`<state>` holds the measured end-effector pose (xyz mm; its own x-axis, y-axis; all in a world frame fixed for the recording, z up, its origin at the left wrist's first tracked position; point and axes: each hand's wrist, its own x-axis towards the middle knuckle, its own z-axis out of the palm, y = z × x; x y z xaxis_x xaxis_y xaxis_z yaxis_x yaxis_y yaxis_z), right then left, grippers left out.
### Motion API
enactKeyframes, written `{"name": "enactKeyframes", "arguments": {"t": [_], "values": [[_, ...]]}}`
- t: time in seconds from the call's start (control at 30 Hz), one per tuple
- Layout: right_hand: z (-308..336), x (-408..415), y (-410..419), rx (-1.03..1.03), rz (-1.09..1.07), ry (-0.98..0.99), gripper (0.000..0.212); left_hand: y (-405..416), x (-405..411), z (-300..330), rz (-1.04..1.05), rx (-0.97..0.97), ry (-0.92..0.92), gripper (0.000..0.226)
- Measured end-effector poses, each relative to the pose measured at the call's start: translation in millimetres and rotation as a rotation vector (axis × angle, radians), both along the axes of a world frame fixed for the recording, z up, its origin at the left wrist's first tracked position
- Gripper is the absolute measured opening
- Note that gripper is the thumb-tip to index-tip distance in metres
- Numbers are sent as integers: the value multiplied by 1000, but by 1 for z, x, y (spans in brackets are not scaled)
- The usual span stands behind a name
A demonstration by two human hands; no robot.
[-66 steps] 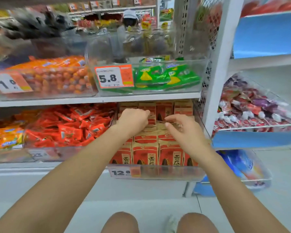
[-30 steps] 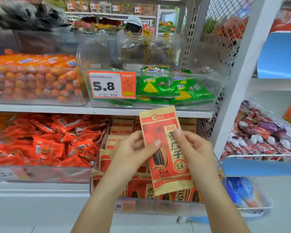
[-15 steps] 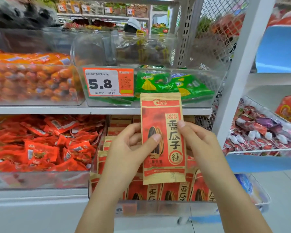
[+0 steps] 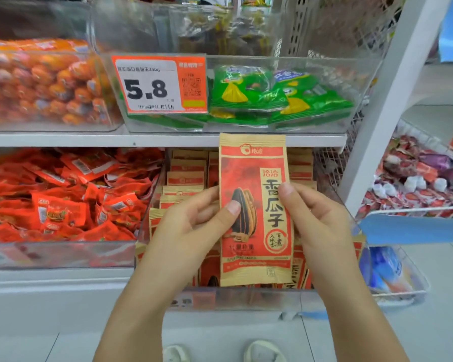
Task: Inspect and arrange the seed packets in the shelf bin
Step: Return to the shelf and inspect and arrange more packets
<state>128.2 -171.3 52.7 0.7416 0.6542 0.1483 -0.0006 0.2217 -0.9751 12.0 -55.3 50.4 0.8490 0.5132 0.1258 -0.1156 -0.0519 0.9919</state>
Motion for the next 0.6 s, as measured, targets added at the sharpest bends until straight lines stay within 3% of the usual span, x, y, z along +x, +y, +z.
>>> {"name": "enactKeyframes", "arguments": {"t": [0.17,0.5,0.6], "values": [[-5,2,3,-7,-72,-4,22,6,-2,-7,-95,82,91,47],[-1,10,-2,-29,126,44,28,3,2,-4,137,2,-44,58],[-4,11,-3,-16,85,74,29,4,-2,-5,58,49,23,83]]}}
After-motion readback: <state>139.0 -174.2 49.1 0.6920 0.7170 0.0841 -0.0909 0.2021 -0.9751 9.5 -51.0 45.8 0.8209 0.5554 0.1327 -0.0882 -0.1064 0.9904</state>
